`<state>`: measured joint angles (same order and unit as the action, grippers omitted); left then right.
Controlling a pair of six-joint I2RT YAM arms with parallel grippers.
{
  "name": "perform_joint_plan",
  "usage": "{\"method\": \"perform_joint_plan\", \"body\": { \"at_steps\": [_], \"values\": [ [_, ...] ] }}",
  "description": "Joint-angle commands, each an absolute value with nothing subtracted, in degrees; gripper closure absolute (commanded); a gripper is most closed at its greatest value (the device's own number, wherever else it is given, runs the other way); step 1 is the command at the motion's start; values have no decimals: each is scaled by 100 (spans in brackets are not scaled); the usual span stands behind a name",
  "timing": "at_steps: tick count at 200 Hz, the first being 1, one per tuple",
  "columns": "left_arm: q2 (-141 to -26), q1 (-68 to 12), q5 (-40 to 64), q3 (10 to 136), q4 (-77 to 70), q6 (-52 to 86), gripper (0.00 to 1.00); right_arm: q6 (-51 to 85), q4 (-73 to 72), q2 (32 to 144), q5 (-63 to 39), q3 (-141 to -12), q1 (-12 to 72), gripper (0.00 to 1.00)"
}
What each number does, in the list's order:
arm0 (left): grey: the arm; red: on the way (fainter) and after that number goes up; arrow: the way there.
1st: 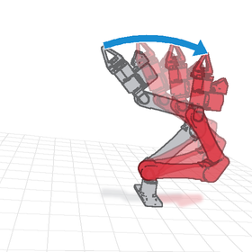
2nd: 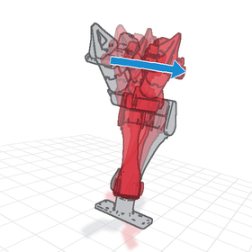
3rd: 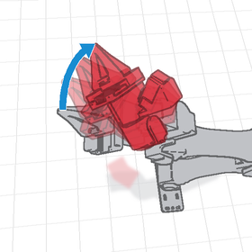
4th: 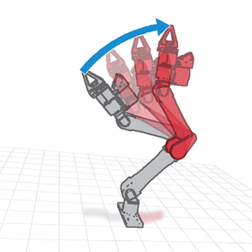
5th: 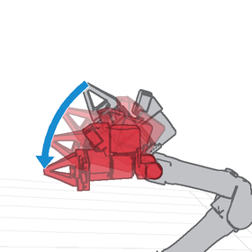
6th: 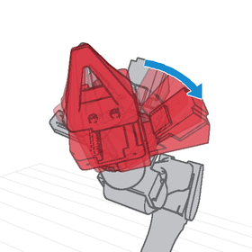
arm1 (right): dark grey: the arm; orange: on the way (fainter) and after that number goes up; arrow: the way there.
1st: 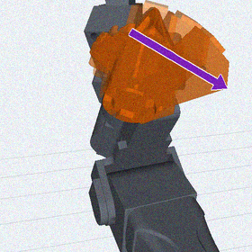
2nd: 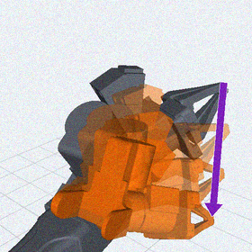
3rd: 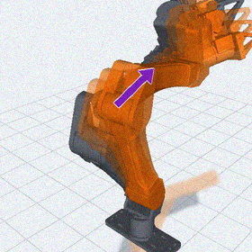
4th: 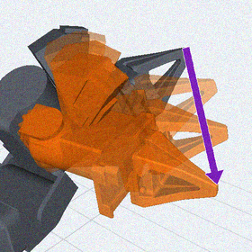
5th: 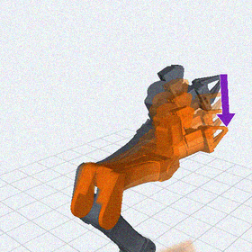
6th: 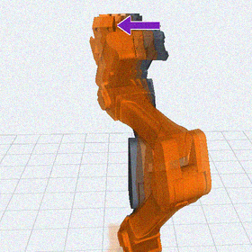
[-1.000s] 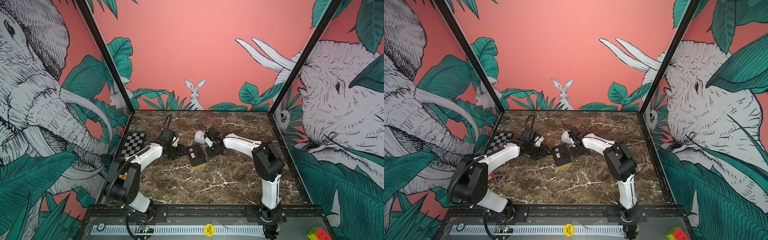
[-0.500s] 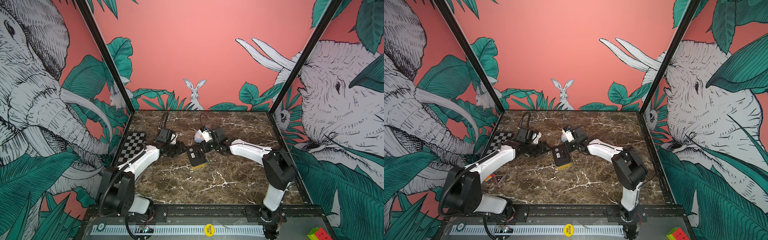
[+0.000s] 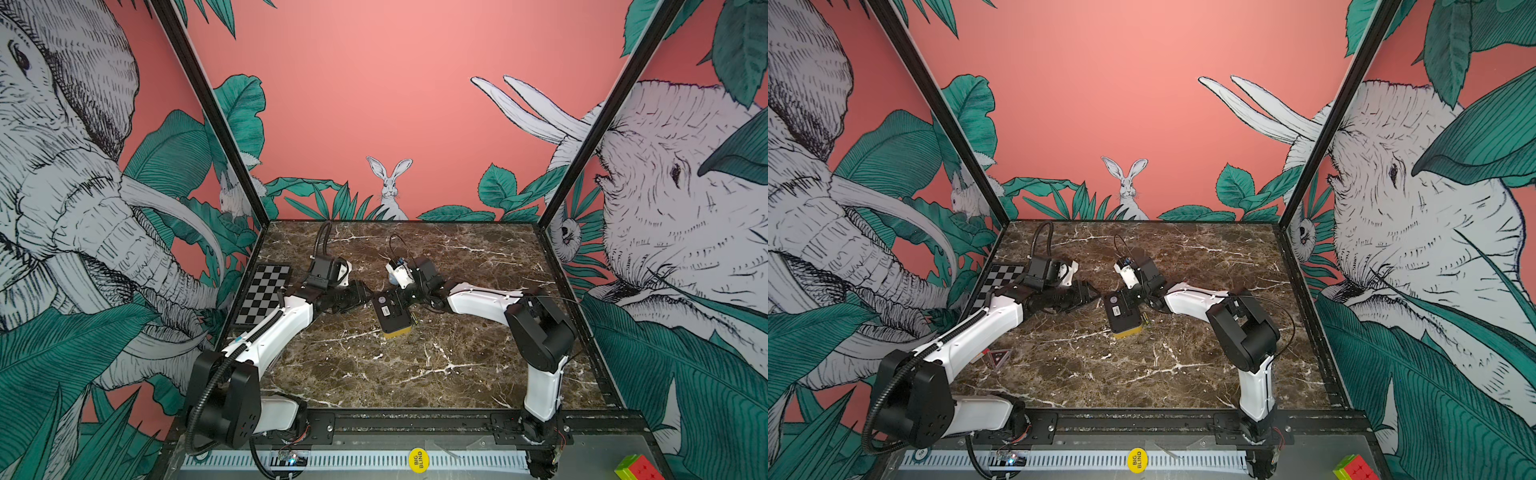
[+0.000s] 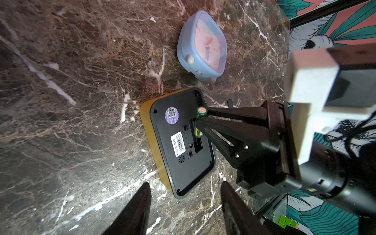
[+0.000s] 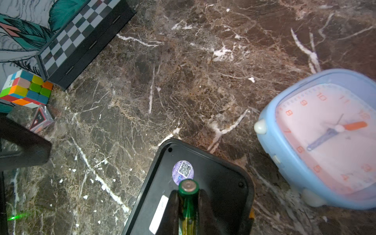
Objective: Insert the battery into the alarm
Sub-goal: Install the battery in the alarm.
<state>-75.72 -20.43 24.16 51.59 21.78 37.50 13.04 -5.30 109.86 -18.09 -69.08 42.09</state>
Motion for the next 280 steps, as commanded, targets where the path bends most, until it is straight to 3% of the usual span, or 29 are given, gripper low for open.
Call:
{"method": "perform_joint_plan", "body": {
  "at_steps": [1,95,222,239,280],
  "values": [
    [-7436,-2004,2351,5071,2355,3724,43,1167,-831,10962,-1474,-6716,4273,99],
    [-7357,-2003,2278,4922,2364,3823,43,774,-1106,10744,-1267,-6118,4313,98],
    [-7342,-2004,2267,4858,2373,3832,42,1083,-1118,10448,-1271,-5704,4386,89],
    [-7311,-2004,2251,4836,2381,3832,42,1085,-1074,10473,-1281,-5730,4387,85],
    [-7251,-2004,2185,4817,2408,3819,42,1089,-1154,10302,-1199,-5501,4388,66]
  ]
}}
